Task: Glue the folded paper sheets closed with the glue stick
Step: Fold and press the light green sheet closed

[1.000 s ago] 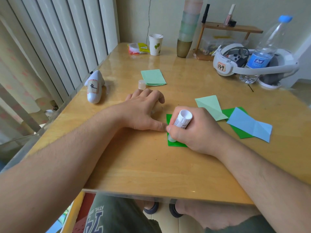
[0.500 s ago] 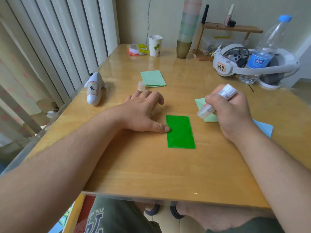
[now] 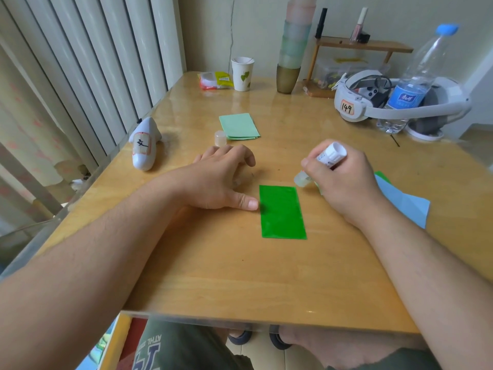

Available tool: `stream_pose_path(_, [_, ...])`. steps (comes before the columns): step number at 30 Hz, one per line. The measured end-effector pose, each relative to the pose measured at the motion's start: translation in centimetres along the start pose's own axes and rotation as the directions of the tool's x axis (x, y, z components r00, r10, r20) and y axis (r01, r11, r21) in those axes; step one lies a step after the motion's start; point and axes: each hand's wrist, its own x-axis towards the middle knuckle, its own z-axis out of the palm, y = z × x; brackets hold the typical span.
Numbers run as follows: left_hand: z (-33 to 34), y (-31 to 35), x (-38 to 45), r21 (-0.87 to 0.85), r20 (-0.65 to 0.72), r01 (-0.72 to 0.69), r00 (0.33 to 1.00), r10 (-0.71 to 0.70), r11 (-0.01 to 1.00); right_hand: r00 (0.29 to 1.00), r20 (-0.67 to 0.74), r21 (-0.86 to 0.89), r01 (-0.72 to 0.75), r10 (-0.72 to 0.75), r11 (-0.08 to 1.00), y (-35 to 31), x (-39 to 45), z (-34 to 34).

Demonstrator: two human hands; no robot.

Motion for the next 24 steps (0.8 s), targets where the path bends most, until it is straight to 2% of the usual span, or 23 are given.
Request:
stream_pose_path(2, [-0.2,-0.2,0.1,-0.069,-0.033,0.0,0.999,-0.002,0.998,0.999,-0.033,0.078,0.013,-0.011,0.997,-0.2,0.2,0.3])
stream_pose_path(5, [-0.3,0.4,0.4,-0.29,-0.215,-0.043,0.976,-0.021,0.956,0.996,-0.055,0.23,0.077,-0.066,0.97,-1.8,1.0,1.1])
stream_pose_path(7, [-0.4,1.2,0.7,-0.496,-0.302,-0.08,0.949,-0.086,0.865,0.993,-0.008,0.188,0.113,-0.114,0.976,-3.0,1.8,1.6])
stream_pose_path(9, [-0.2,1.9,0.8,-0.685,-0.307,-0.102,0.938,-0.159,0.721,0.983,0.091,0.147,0.145,-0.159,0.978,-4.1,2.4,2.1])
stream_pose_path(12, [0.0,1.8,1.0,-0.766,-0.321,-0.163,0.935,-0.151,0.622,0.961,0.201,0.252,0.135,-0.188,0.958,-5.1,2.7,3.4])
stream_pose_path(14, [0.1,1.7,1.0,-0.804,-0.323,-0.206,0.939,-0.119,0.558,0.966,0.185,0.298,0.119,-0.18,0.947,-5.1,2.9,4.4])
stream_pose_path(18, [0.0,2.0,0.9,-0.838,-0.358,-0.252,0.923,-0.139,0.484,0.976,0.175,0.158,0.103,-0.131,0.982,-4.8,3.2,5.7])
stream_pose_path(20, [-0.4,2.0,0.7,-0.823,-0.396,-0.279,0.906,-0.148,0.495,0.966,0.239,0.057,0.086,-0.097,0.995,-5.1,3.1,5.8])
stream_pose_path(22, [-0.8,1.3,0.5,-0.729,-0.455,-0.273,0.879,-0.146,0.628,0.945,0.318,-0.056,0.101,-0.078,0.993,-5.4,3.2,5.3])
stream_pose_path(24, [-1.1,-0.1,0.5,-0.588,-0.505,-0.187,0.845,-0.177,0.787,0.936,0.343,-0.161,0.135,-0.073,0.978,-5.2,3.5,4.5])
